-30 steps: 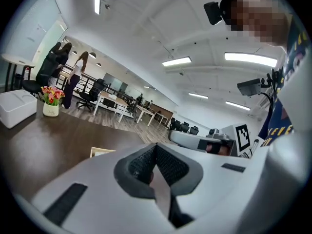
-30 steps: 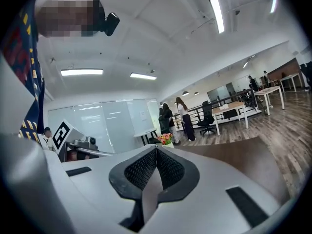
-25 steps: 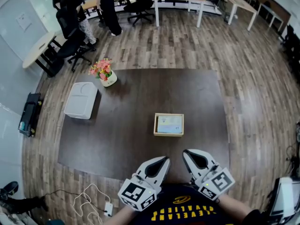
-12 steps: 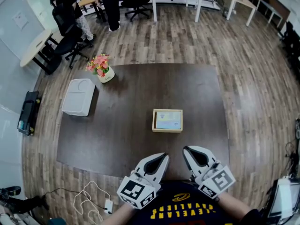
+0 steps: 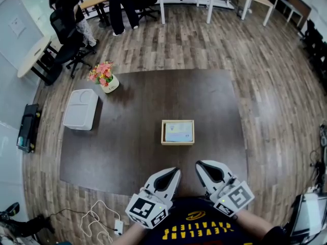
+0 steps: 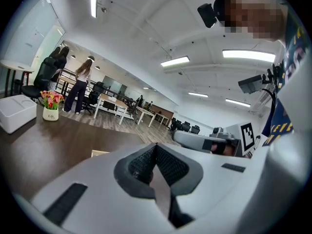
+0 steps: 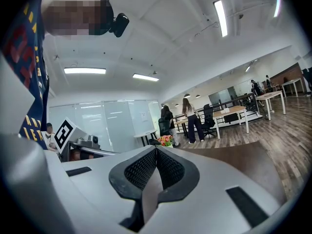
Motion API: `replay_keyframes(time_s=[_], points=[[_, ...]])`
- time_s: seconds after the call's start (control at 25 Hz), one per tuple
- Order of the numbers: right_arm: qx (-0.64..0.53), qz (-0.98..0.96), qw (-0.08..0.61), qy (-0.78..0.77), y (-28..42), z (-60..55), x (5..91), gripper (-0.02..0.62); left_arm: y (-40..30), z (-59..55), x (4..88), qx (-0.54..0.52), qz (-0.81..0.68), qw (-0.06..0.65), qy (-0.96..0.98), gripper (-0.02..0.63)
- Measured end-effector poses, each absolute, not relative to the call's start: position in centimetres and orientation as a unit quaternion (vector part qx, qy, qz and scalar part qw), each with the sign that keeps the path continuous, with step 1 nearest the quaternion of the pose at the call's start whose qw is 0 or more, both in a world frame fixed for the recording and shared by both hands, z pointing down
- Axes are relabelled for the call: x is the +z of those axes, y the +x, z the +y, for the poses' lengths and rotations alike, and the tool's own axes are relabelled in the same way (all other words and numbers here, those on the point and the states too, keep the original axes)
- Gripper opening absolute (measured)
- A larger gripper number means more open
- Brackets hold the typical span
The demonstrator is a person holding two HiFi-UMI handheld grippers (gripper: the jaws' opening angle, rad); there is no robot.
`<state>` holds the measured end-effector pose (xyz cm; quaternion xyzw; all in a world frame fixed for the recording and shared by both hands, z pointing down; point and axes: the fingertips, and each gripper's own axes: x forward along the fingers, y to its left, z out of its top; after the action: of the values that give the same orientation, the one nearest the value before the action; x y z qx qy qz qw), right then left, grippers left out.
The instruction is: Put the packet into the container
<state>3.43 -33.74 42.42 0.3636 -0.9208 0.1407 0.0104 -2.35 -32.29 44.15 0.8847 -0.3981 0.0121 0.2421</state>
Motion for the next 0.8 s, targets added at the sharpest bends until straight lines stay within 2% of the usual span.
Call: replay_keyframes(time_s=[0.8], points=[[0.145, -0.919, 0.004, 0.365, 4.6, -33.6, 42.3, 0.009, -0.9, -32.6, 44.5, 0.023, -0.393, 0.246, 0.886, 0.000]])
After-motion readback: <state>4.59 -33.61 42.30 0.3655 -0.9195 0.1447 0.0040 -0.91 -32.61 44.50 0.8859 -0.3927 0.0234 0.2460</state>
